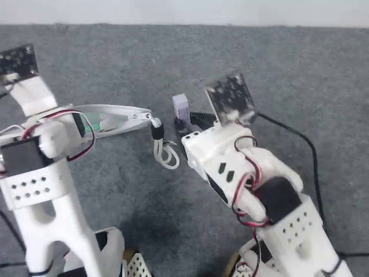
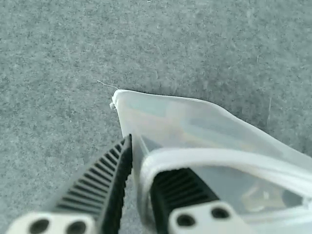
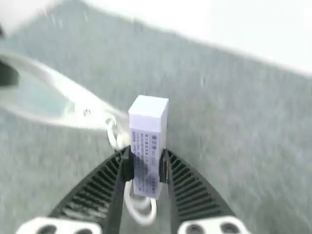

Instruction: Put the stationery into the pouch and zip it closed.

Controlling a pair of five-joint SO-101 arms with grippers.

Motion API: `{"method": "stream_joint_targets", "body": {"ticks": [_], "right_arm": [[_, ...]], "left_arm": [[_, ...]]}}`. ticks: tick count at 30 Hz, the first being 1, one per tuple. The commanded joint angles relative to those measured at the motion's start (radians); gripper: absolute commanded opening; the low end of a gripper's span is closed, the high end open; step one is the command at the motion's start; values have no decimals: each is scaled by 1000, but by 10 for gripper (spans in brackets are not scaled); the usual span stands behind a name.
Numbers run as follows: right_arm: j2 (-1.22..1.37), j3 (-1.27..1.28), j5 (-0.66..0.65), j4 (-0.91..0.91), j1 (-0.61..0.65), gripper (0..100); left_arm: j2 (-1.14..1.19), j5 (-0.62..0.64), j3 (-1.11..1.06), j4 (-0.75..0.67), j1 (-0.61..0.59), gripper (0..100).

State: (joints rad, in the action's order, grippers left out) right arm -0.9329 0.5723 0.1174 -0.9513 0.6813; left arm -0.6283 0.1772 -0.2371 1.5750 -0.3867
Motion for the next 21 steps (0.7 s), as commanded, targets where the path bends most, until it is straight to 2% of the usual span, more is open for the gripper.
{"method": "stream_joint_targets", "body": {"ticks": [1, 6, 12, 21], "right_arm": [[-94, 61, 12, 137, 54, 9], [-147, 184, 12, 317, 102, 9], [-159, 371, 3, 651, 197, 7], [-148, 554, -155, 1152, 320, 7]], "left_arm": [[0, -8, 35, -14, 5, 12], [0, -8, 33, -14, 5, 12], [0, -8, 31, -14, 5, 12], [0, -8, 15, -18, 5, 12]]}}
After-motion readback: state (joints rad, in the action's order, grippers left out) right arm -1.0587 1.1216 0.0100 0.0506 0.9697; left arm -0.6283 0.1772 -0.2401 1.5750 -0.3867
